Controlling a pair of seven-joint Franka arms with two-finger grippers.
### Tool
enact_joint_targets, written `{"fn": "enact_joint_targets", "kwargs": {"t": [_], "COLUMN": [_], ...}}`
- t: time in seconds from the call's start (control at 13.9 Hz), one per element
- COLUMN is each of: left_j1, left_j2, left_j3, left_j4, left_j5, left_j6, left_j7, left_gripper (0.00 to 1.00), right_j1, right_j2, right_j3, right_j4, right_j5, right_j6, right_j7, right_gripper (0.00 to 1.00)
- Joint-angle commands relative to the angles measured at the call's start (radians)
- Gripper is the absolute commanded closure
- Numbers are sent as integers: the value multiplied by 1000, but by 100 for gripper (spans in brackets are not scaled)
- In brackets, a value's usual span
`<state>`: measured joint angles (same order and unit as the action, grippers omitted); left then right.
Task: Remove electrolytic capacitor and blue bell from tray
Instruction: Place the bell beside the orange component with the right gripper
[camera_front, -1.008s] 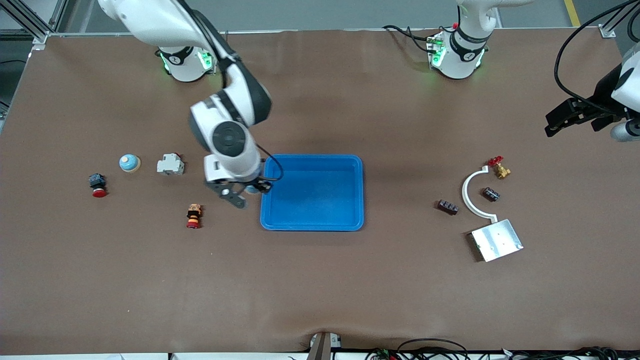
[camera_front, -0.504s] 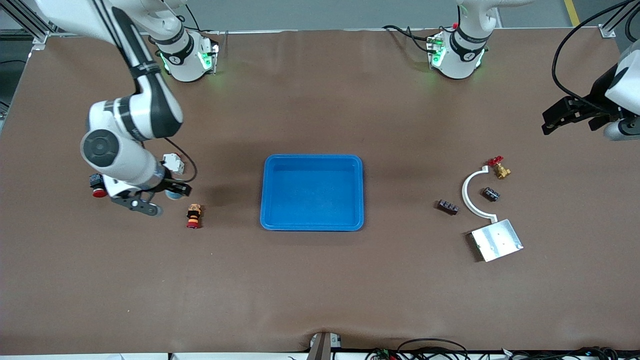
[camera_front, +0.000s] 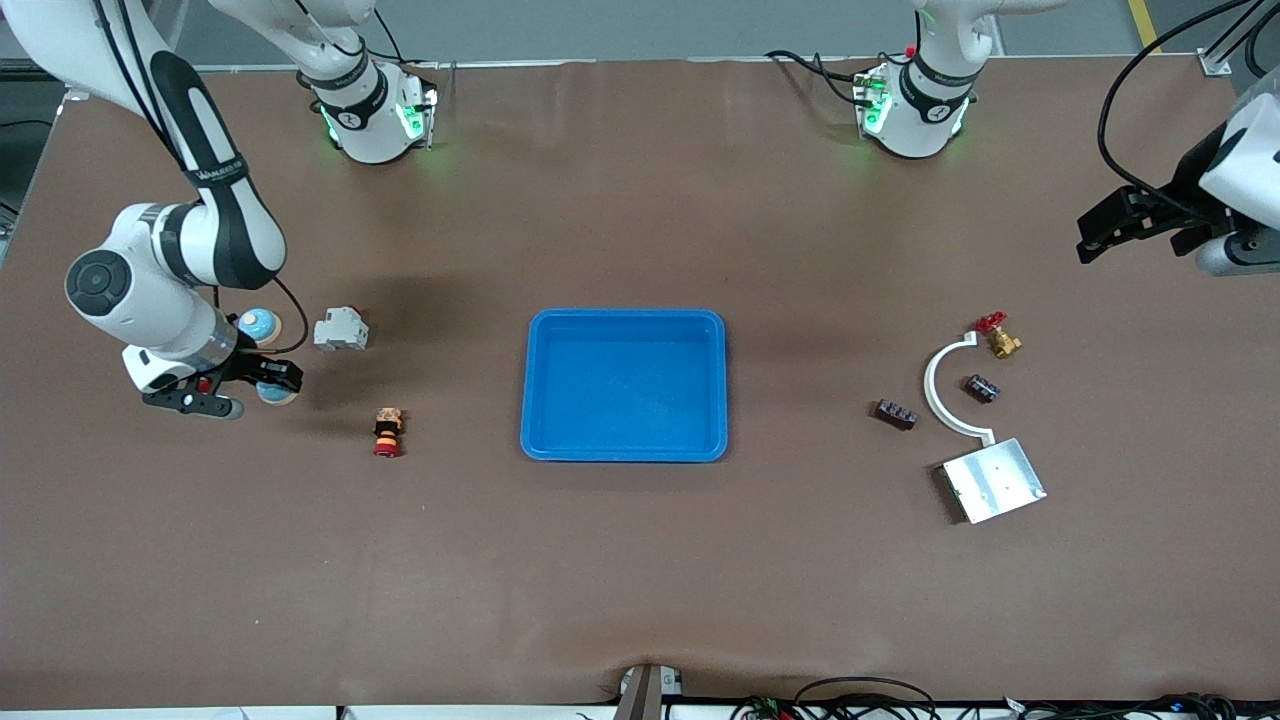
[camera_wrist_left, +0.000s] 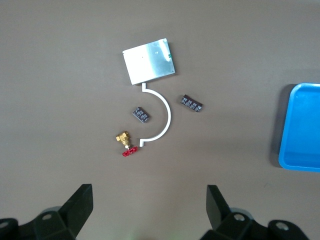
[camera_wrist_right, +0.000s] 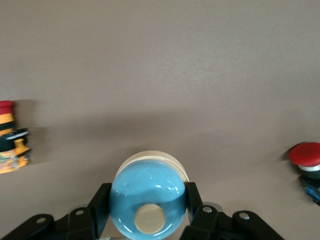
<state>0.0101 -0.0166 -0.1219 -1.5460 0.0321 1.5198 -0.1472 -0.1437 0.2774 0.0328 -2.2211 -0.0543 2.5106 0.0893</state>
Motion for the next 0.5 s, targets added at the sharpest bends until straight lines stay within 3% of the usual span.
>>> {"fn": "enact_joint_targets", "kwargs": {"t": [0.0, 0.43], "left_j1": [-4, -4], "left_j2": [3, 3], "left_j3": [-9, -10], "left_j4": [17, 11], "left_j5": [-9, -9], "left_j6": [-15, -12], "left_j7": [-2, -3], "left_gripper": [0, 0], "right_j1": [-27, 3], "right_j2": [49, 131], "right_j3": [21, 27], "right_j4": [0, 12], "right_j5": [1, 2], "right_j6": [66, 162], "right_j7": [-22, -2], "right_gripper": [100, 100]}}
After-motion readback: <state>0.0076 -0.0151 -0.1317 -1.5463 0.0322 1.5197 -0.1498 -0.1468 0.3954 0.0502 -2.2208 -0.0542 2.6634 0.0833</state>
